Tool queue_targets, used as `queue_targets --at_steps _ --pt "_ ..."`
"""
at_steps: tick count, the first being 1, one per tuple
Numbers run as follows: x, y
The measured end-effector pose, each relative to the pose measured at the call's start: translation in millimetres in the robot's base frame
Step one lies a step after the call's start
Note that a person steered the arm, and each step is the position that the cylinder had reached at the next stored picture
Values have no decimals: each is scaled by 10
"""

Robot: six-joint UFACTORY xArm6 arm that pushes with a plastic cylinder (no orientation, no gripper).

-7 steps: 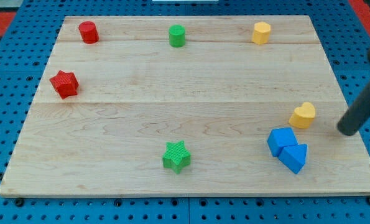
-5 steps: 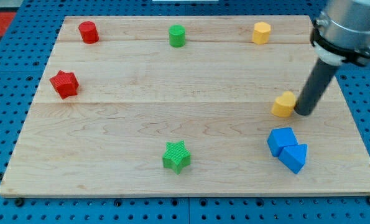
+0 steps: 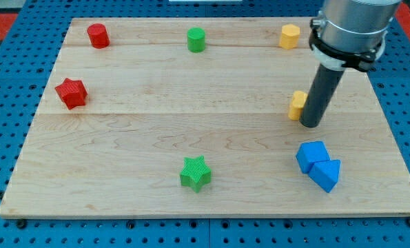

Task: Move the blue cube below the red star

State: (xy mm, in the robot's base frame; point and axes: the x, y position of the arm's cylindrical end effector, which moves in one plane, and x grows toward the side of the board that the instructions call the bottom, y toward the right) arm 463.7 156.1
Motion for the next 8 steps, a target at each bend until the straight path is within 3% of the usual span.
queue_targets --at_steps 2,3,5,6,8 --pt "-3 -517" --pt "217 303" --pt "816 433" --pt "794 166" --pt "377 -1088"
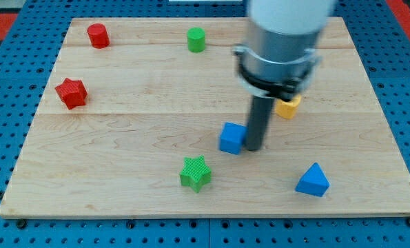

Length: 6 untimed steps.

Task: Move the blue cube below the red star

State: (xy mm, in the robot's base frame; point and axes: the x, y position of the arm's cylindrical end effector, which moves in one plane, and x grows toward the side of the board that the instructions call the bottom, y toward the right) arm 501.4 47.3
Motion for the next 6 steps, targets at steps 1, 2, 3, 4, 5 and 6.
queue_targets --at_steps 1,2,3,4,5,6 --pt "-194 560" --pt "-148 96" --pt "-57 -730" --pt "-57 -1721" --pt "-312 -2238" --pt "-502 -2351"
